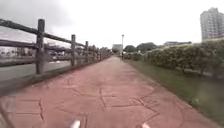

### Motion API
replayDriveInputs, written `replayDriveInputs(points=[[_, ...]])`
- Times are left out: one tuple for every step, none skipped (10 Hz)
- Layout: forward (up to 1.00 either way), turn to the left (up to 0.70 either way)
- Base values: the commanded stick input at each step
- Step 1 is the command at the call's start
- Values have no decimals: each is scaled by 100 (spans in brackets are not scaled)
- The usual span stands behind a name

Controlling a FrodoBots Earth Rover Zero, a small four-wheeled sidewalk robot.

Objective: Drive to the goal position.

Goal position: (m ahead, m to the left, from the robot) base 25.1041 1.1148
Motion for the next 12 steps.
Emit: replayDriveInputs(points=[[70,0],[70,0],[70,0],[70,6],[70,13],[70,19],[70,0],[70,0],[70,0],[70,0],[70,0],[70,0]])
